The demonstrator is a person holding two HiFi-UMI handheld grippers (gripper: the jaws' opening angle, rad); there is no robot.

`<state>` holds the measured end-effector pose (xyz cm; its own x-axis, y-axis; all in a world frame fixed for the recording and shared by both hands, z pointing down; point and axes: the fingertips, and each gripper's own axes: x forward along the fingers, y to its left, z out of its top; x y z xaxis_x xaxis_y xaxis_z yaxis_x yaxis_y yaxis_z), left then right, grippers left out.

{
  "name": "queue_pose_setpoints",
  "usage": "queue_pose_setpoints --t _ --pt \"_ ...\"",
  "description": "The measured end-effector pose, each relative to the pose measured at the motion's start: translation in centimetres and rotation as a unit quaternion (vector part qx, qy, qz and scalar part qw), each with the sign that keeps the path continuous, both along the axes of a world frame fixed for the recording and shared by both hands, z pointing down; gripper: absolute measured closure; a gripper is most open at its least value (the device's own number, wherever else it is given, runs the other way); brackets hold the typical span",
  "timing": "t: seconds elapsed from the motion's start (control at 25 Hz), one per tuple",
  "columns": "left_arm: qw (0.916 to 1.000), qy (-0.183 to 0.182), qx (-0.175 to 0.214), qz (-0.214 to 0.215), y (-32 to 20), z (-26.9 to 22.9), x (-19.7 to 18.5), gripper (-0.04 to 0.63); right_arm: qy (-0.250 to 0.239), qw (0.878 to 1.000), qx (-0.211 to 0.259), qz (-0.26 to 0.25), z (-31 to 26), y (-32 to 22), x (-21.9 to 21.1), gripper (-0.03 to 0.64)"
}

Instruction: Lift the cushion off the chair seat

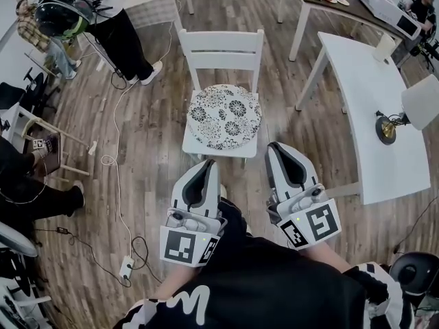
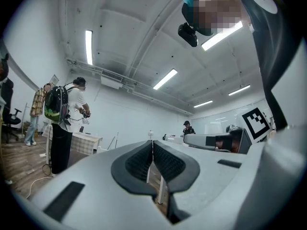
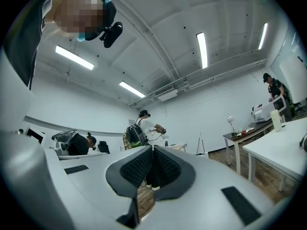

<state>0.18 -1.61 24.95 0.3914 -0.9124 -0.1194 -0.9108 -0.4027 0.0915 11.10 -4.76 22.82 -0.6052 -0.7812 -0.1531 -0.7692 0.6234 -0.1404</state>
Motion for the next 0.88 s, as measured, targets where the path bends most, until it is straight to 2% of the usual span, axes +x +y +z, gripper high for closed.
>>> queue_pose_setpoints --t 0.88 --pt "0.9996 0.006 -0.023 0.011 -15.3 1.9 -6.9 0.588 0.010 0.999 -0.032 0.019 2.5 -14.5 -6.2 0.591"
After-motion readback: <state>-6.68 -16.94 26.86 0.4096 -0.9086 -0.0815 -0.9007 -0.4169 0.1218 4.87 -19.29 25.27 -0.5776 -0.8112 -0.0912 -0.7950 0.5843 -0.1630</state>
